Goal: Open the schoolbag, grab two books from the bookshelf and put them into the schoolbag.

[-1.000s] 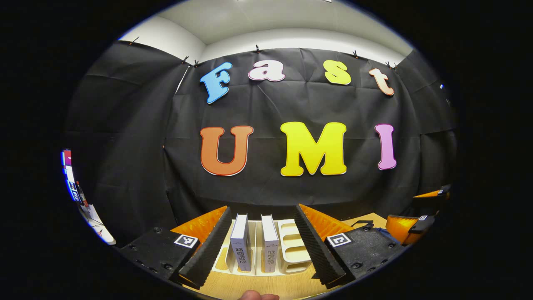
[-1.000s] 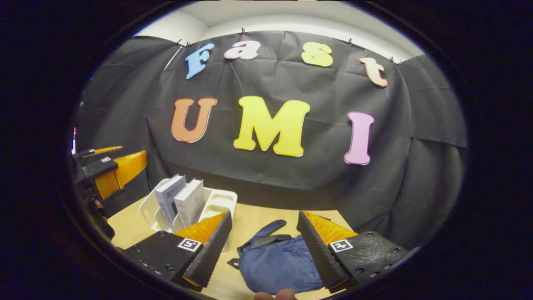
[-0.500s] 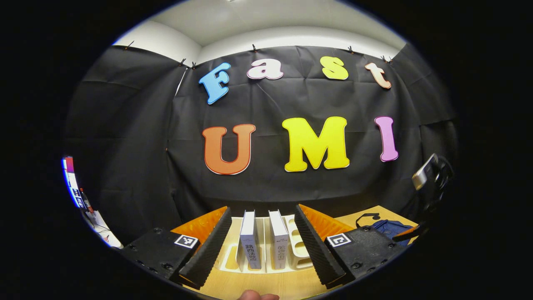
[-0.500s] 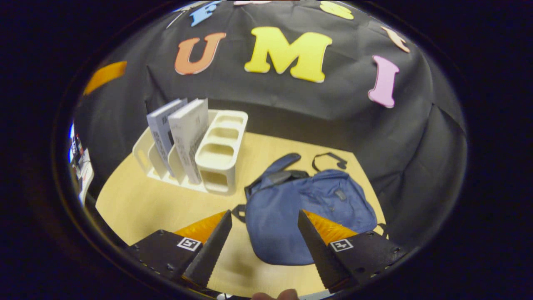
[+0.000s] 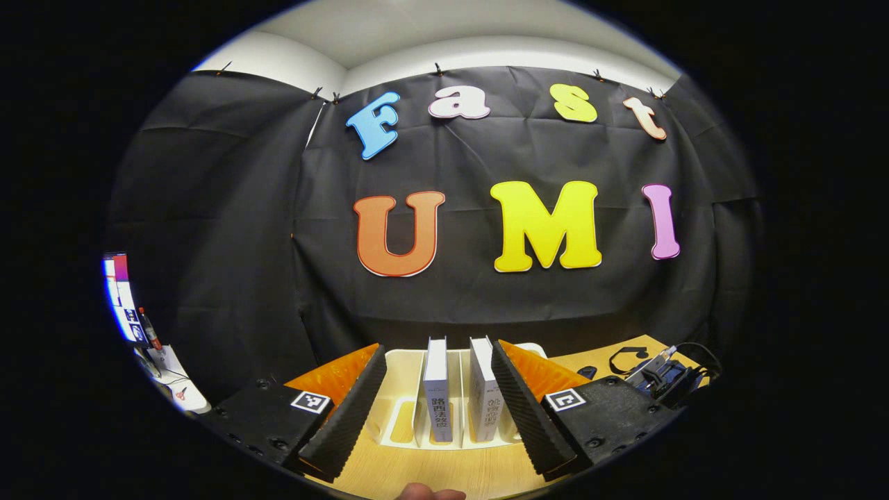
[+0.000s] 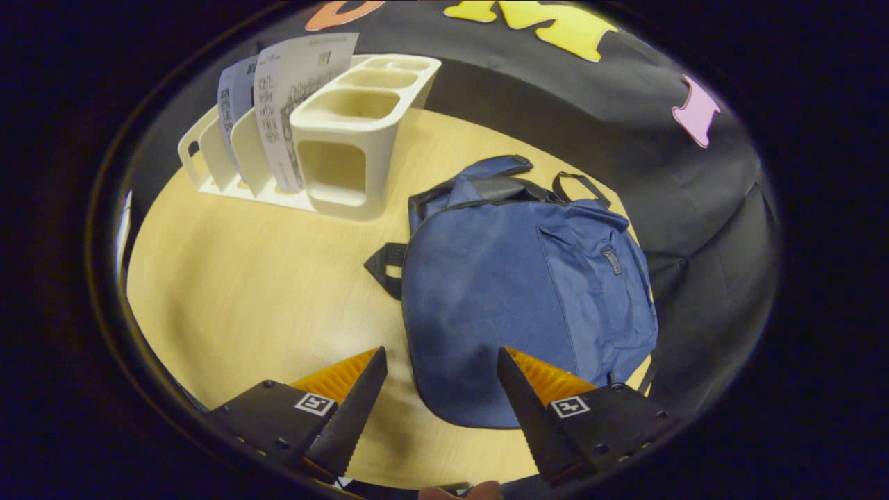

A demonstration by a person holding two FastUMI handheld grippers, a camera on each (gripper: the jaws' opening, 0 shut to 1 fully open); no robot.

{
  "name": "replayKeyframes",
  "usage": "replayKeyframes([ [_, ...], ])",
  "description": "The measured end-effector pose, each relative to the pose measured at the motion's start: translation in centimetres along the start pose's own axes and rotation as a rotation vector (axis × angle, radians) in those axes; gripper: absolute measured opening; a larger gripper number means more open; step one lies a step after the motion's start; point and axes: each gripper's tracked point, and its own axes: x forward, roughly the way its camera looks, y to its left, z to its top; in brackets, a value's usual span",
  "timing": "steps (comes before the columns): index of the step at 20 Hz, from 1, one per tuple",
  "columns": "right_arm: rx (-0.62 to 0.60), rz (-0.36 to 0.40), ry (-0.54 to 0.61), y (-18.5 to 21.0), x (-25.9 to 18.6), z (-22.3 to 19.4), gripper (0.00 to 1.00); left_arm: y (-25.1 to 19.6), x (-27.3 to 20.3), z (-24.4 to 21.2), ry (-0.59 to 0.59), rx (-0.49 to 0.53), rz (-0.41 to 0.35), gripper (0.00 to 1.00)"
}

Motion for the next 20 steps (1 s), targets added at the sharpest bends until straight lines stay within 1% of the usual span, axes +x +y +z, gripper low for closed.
replayKeyframes([
  [4,-0.005,-0.068,0.024,-0.4,1.9,-0.5,0.96,1.1,0.0,-0.6,0.014,0.005,0.024,0.96],
  [7,-0.028,-0.120,0.008,-1.7,2.3,-0.3,0.96,1.4,-0.1,-1.1,0.029,0.002,0.039,0.96],
  [9,-0.007,-0.112,-0.006,-1.7,2.3,-0.1,0.96,1.3,-0.1,-0.9,0.027,0.000,0.041,0.96],
  [10,0.005,-0.107,-0.014,-1.9,2.1,0.0,0.99,1.2,-0.1,-0.8,0.026,-0.002,0.039,0.96],
  [11,0.012,-0.108,-0.025,-2.2,1.8,0.2,0.96,0.9,-0.1,-0.9,0.026,-0.005,0.036,0.96],
  [14,0.029,-0.127,-0.069,-3.2,0.3,0.9,0.93,0.3,-0.2,-0.8,0.024,-0.014,0.024,0.96],
  [15,0.032,-0.142,-0.088,-3.5,-0.1,1.4,0.93,0.3,-0.3,-0.9,0.022,-0.014,0.021,0.96],
  [17,0.016,-0.206,-0.123,-5.0,-0.9,2.3,0.93,0.2,-0.2,-0.7,0.017,-0.014,0.016,0.96],
  [20,-0.012,-0.350,-0.127,-8.0,-1.0,2.8,0.92,0.0,-0.1,-0.6,0.015,-0.010,0.008,0.96],
])
